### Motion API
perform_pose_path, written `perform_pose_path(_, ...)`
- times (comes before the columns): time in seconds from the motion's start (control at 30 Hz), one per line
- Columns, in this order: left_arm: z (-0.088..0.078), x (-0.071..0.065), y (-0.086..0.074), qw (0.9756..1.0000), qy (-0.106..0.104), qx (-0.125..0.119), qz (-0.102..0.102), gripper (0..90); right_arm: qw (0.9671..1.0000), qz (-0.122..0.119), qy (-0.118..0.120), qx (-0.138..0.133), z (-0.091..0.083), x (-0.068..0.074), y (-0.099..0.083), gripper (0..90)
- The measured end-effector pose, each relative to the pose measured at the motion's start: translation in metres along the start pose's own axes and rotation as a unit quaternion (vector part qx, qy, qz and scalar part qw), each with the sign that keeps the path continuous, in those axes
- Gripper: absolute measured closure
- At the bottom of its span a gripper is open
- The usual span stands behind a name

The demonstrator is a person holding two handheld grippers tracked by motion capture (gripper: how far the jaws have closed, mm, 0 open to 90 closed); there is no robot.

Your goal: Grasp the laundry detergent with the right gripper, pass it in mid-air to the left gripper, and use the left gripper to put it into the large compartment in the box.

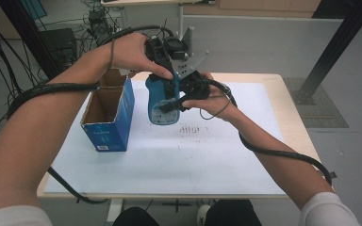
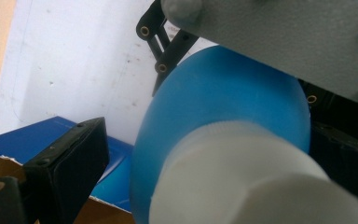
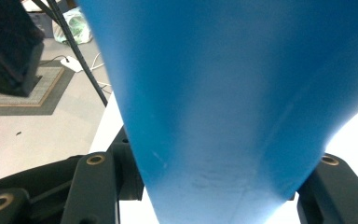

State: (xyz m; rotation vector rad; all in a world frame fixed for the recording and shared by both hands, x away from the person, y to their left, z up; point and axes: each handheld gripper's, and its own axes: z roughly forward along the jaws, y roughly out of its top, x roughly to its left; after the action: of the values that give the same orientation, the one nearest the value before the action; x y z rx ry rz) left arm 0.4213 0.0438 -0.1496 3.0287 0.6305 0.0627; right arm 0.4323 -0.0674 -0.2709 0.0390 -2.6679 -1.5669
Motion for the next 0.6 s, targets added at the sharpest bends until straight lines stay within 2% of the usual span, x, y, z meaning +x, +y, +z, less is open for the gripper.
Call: perform_pose_path(0.6,-0.0012,-0.0002,-0.0033,1.0000,0.003,0.002,0.000,4.9,1.0000,0.003,0.004,0.003,0.0046,0.0010,0.0001,43.8)
